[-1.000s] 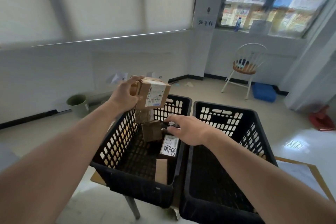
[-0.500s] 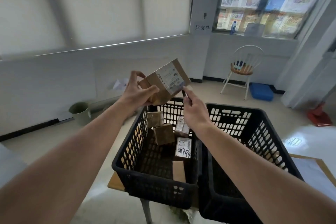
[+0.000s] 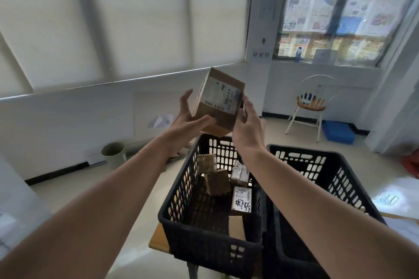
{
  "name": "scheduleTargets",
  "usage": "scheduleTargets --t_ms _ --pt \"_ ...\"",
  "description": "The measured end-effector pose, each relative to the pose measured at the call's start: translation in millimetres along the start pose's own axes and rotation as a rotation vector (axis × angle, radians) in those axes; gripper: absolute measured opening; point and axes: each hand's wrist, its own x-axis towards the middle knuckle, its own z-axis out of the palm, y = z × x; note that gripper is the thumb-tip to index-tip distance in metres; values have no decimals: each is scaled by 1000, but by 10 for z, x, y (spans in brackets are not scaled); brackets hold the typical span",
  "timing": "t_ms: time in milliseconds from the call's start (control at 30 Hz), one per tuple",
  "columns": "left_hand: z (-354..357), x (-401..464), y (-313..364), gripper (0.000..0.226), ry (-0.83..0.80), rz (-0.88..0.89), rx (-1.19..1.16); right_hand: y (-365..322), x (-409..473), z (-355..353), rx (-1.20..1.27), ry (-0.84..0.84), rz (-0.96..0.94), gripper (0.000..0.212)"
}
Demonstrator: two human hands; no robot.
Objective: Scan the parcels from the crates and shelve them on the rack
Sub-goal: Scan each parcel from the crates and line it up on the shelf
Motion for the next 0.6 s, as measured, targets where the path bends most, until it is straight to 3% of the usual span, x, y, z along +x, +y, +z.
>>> scheduleTargets --t_ms 267,467,600 --pt "86 -437 303 98 114 65 120 -90 -62 -155 10 -140 -145 51" --pt "352 -1105 501 73 517 16 212 -216 -420 -304 121 -354 -235 53" --pt "534 -1720 561 69 715 1 247 -272 -835 -421 159 -509 -318 50"
